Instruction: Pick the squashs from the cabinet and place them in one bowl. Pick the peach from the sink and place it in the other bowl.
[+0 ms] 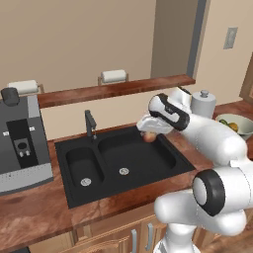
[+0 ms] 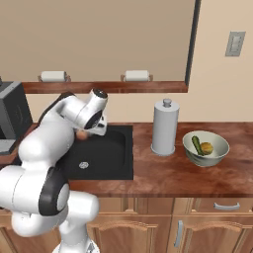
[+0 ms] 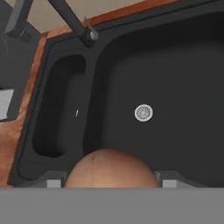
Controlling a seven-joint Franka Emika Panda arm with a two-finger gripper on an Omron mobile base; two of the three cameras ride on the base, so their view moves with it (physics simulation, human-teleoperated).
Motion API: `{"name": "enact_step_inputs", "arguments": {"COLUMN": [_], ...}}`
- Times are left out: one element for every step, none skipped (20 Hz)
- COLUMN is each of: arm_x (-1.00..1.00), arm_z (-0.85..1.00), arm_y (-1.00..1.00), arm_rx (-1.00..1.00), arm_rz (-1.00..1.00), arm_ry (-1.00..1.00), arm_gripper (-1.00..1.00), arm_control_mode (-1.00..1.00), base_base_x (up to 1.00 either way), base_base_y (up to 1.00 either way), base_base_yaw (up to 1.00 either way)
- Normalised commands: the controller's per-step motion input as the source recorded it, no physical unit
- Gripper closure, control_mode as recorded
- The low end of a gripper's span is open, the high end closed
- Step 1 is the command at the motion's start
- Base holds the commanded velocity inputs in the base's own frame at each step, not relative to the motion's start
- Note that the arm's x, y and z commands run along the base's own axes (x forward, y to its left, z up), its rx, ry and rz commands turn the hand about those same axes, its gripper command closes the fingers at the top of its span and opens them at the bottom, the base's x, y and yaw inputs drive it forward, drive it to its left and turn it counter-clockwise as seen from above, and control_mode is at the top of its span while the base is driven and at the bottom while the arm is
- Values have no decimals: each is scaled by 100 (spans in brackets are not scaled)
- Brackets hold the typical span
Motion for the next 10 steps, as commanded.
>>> {"name": "enact_step_inputs", "arguments": {"arm_x": [-43,-39,-38,-31,-30,-35,-38,-44,-45,-44], "arm_z": [0,0,0,1,4,9,14,29,41,49], "arm_y": [9,0,0,0,0,0,0,0,0,0], "arm_rx": [-30,-30,-31,-29,-28,-24,-20,-15,-10,-7], "arm_rz": [0,0,0,0,0,0,0,0,0,0], "arm_ry": [-10,-15,-19,-19,-19,-17,-13,-9,-3,-1], "arm_gripper": [100,100,100,100,100,100,100,100,100,100], "arm_control_mode": [-100,-100,-100,-100,-100,-100,-100,-100,-100,-100], "base_base_x": [0,0,0,0,0,0,0,0,0,0], "base_base_y": [0,0,0,0,0,0,0,0,0,0], "base_base_yaw": [0,0,0,0,0,0,0,0,0,0]}}
